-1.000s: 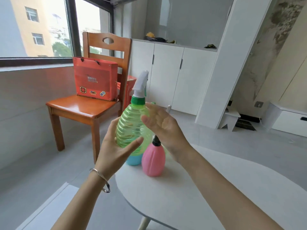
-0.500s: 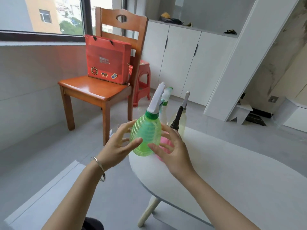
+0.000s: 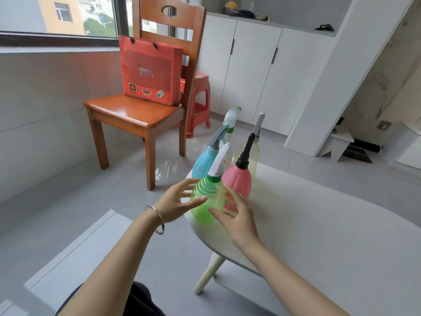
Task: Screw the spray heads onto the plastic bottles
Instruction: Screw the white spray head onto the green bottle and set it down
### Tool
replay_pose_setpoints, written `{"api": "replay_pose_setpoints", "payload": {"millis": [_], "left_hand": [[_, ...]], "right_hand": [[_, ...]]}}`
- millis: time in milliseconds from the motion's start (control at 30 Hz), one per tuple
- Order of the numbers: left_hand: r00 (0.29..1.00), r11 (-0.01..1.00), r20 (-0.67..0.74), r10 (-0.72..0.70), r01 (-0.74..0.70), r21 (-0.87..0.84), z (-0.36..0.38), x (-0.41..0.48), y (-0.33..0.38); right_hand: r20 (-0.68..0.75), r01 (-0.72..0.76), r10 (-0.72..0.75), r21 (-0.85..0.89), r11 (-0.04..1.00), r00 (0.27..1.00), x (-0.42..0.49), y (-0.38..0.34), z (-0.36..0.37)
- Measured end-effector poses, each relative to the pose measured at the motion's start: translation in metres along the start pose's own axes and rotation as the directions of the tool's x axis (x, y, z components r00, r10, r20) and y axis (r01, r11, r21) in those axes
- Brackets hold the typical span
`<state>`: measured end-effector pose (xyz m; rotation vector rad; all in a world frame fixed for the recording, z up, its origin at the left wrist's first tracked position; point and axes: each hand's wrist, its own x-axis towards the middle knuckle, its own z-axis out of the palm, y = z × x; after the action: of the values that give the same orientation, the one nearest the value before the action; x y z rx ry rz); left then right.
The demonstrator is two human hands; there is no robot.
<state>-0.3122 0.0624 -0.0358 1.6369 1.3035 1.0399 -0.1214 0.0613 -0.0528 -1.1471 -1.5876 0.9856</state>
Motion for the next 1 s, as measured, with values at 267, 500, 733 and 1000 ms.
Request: {"api": "replay_pose_setpoints", "payload": {"millis": [267,500,733,1000], "left_hand": [[0.999,0.999,-0.035,-0.008,0.009,0.039,0.008,0.006,-0.004],[0.998,0.999,-0.054,-0.012,0.015,0.043,0.013,0.011,-0.004],[0.998,0.999,-0.058,-0.010,0.013,0.046,0.013,0.011,-0.008],[0.987,0.990,-0.138,-0.084,0.098,0.097,0.009,0.007,-0.016]], "right_hand": [[0.007,-0.020,0.020,0.003,1.000,1.000,0.008,0.008,-0.001],[0.000,-0.004,0.004,-0.001,1.000,1.000,0.012,0.010,-0.004],[-0.002,0.007,-0.007,-0.050,0.999,1.000,0.010,0.008,-0.006],[-0.093,0.345,-0.337,0.090,0.934,0.937,0.016,-0.112,-0.052]]}}
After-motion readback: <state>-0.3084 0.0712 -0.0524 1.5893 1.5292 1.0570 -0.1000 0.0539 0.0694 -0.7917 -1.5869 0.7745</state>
